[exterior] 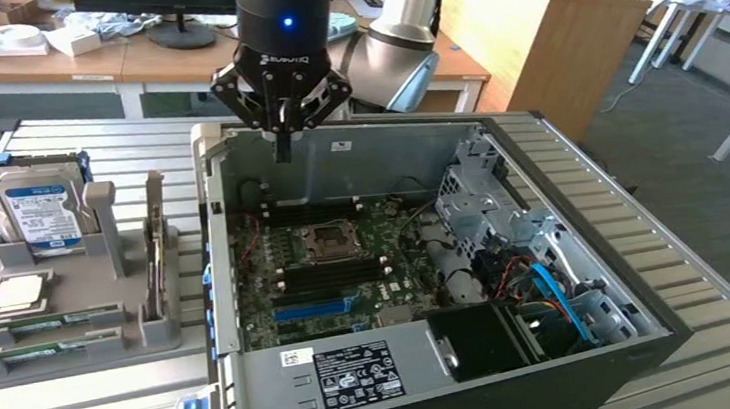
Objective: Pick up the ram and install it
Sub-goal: 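Reach for the ram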
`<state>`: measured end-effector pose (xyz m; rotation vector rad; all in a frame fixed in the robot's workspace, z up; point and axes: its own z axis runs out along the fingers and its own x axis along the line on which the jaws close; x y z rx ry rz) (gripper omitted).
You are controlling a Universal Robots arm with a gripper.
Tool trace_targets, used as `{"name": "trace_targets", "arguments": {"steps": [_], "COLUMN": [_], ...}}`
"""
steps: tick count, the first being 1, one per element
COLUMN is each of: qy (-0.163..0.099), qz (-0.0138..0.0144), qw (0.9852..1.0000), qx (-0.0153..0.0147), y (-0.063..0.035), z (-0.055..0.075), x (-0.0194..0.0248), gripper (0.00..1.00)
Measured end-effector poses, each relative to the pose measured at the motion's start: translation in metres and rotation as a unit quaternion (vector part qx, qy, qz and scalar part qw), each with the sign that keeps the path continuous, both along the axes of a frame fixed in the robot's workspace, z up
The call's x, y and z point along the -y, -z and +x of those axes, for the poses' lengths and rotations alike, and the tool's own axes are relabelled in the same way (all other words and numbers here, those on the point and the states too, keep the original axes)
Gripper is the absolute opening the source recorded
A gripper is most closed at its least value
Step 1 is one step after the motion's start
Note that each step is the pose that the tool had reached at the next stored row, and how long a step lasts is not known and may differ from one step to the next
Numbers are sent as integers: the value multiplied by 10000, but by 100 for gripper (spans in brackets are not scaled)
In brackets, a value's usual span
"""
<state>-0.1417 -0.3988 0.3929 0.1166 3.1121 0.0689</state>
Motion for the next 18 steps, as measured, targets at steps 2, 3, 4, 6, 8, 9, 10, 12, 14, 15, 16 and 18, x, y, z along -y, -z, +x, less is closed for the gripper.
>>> {"name": "trace_targets", "arguments": {"steps": [2,3,4,6,8,9,10,12,14,15,16,18], "qy": [0,0,0,0,-1,0,0,0,0,0,0,0], "qz": [0,0,0,0,0,0,0,0,0,0,0,0], "qw": [10000,10000,10000,10000,10000,10000,10000,10000,10000,10000,10000,10000], "qx": [1,1,1,1,1,1,1,1,1,2,2,2], "y": [1,1,2,4,5,7,8,9,10,12,12,14], "z": [-21,-32,-44,-79,-112,-133,-143,-171,-202,-220,-234,-257], "x": [0,0,0,0,0,0,0,0,0,0,0,0], "gripper": [10,10,10,10,10,10,10,10,10,10,10,10]}}
